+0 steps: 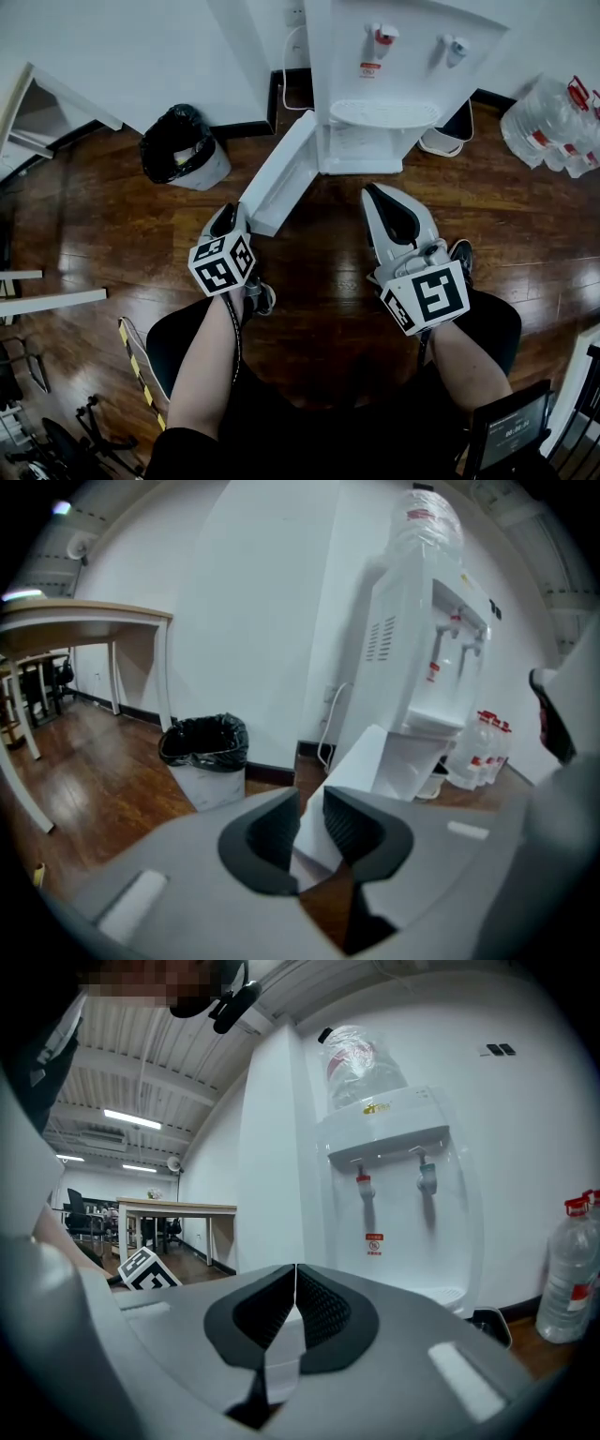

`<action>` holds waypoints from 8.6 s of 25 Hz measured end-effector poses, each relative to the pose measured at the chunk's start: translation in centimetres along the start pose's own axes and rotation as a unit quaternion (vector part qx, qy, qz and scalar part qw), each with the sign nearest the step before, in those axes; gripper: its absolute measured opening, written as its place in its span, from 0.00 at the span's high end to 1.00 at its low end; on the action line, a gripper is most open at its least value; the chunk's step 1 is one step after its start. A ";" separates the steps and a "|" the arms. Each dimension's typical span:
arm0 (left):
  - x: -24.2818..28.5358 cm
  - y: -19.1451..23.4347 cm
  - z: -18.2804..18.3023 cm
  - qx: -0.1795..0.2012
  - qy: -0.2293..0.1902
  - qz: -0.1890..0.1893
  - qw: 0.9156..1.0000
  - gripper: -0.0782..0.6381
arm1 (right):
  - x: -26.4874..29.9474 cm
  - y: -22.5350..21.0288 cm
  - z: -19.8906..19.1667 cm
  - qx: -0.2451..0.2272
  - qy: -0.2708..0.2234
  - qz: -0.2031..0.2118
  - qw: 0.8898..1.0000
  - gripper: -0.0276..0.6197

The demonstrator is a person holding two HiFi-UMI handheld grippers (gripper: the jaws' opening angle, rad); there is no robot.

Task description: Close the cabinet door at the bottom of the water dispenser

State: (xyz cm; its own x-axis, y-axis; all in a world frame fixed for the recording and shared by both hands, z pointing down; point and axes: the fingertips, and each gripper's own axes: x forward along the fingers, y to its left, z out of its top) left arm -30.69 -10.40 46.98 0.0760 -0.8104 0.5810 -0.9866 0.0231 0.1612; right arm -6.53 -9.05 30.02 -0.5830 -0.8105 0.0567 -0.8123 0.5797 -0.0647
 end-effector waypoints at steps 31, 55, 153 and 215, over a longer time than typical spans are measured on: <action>1.0 -27.1 -5.8 0.123 0.080 -0.249 0.957 0.63 | -6.8 -0.7 -22.4 0.048 0.315 0.036 0.947 0.69; 12.2 -25.4 -3.4 0.169 0.067 -0.186 0.966 0.56 | -3.8 -15.5 -23.5 0.064 0.341 -0.143 0.927 0.50; 17.8 -24.6 -0.2 0.026 0.054 -0.054 0.997 0.57 | 5.5 -26.9 -21.7 -0.026 0.334 -0.074 0.939 0.50; 11.8 -29.1 0.6 0.048 0.021 -0.142 0.989 0.58 | 2.8 -25.3 -18.6 0.083 0.271 -0.127 0.951 0.65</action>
State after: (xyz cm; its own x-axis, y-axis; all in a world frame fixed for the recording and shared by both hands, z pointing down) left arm -1.22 -21.01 48.66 0.3552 -0.7519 0.5554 -0.9338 -0.2584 0.2475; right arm 12.01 -24.46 50.35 -0.3295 -0.7344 0.5934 -0.9400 0.3138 -0.1335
